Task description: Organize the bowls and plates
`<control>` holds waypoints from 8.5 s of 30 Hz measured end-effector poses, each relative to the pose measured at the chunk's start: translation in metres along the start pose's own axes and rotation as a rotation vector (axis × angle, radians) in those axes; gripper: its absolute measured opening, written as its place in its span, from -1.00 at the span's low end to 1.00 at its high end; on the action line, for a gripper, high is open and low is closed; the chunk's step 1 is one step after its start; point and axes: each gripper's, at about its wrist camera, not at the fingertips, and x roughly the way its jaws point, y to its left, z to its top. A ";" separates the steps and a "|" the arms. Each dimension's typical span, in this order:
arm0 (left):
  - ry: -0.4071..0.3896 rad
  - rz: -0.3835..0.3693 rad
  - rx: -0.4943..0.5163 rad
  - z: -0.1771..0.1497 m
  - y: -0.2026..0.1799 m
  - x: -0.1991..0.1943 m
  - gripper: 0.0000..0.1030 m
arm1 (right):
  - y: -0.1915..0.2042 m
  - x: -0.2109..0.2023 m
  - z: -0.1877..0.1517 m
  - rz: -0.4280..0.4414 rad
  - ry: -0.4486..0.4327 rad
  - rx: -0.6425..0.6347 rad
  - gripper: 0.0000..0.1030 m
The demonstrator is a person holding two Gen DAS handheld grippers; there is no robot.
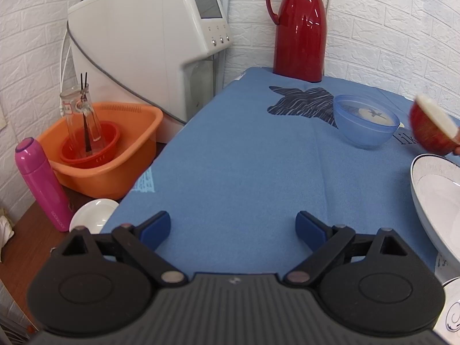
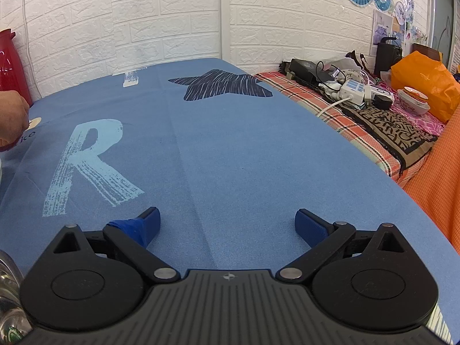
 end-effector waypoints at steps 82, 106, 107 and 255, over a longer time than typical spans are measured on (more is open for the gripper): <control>-0.001 -0.002 0.001 0.000 -0.002 0.000 0.80 | -0.001 0.001 0.001 0.001 0.003 -0.001 0.73; 0.000 -0.006 0.003 0.000 -0.001 0.000 0.80 | 0.001 0.001 -0.001 -0.005 0.004 0.004 0.74; 0.000 -0.007 0.003 0.000 -0.001 0.000 0.80 | 0.001 0.001 -0.001 -0.005 0.004 0.004 0.74; 0.140 -0.205 0.121 -0.043 -0.018 -0.148 -0.77 | 0.228 -0.135 -0.048 0.736 0.284 -0.370 -0.58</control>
